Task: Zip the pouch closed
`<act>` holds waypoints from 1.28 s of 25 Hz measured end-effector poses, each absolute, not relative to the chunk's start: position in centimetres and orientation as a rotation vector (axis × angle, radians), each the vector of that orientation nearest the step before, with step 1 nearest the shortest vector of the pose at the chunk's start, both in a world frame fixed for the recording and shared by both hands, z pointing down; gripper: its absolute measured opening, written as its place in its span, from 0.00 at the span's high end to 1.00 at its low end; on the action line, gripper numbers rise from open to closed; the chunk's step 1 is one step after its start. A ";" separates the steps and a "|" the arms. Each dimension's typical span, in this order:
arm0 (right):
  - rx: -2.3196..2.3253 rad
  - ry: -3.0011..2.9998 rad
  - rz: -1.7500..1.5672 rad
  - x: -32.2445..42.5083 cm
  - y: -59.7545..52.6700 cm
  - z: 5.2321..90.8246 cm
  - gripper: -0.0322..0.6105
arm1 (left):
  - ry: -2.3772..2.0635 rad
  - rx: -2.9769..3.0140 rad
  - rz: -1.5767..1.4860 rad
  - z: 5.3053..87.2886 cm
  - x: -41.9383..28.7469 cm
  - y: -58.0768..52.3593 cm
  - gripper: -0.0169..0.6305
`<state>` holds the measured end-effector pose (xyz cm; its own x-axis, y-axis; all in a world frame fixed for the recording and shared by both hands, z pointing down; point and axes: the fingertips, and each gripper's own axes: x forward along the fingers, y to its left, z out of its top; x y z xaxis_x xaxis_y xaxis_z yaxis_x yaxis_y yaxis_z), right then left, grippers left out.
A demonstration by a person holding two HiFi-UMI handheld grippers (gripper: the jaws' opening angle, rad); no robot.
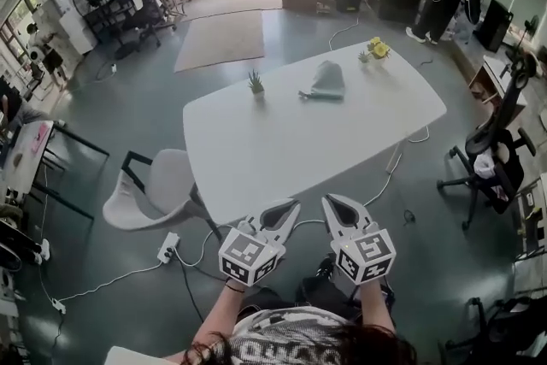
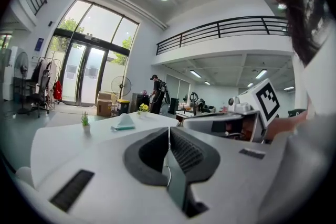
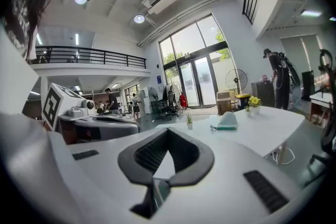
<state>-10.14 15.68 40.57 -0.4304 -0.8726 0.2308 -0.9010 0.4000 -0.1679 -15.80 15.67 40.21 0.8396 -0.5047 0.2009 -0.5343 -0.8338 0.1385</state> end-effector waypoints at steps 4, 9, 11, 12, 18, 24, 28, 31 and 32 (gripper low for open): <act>1.558 -2.578 0.397 -6.0 14.3 39.7 0.95 | -0.853 2.823 0.227 39.3 -11.3 15.1 0.95; 1.511 -2.616 0.393 -2.8 13.5 40.1 0.95 | -0.931 2.809 0.230 39.4 -8.4 14.7 0.95; 1.493 -2.629 0.400 -2.1 13.4 40.2 0.95 | -0.951 2.801 0.238 39.4 -7.7 14.6 0.95; 1.484 -2.636 0.404 -1.8 13.4 40.3 0.95 | -0.958 2.797 0.243 39.4 -7.3 14.6 0.95; 1.470 -2.641 0.406 -0.2 12.3 40.8 0.95 | -0.985 2.796 0.267 39.3 -5.9 13.5 0.95; 1.490 -2.628 0.426 1.5 10.6 41.3 0.95 | -1.007 2.764 0.287 40.1 -5.5 10.6 0.95; 1.497 -2.610 0.444 3.0 8.2 42.0 0.95 | -1.001 2.771 0.288 40.3 -4.2 7.6 0.95; 1.485 -2.601 0.458 3.8 5.8 42.7 0.95 | -0.999 2.762 0.286 41.0 -3.4 4.9 0.95; 1.481 -2.600 0.461 4.1 4.8 42.9 0.95 | -1.000 2.758 0.286 41.3 -3.1 3.9 0.95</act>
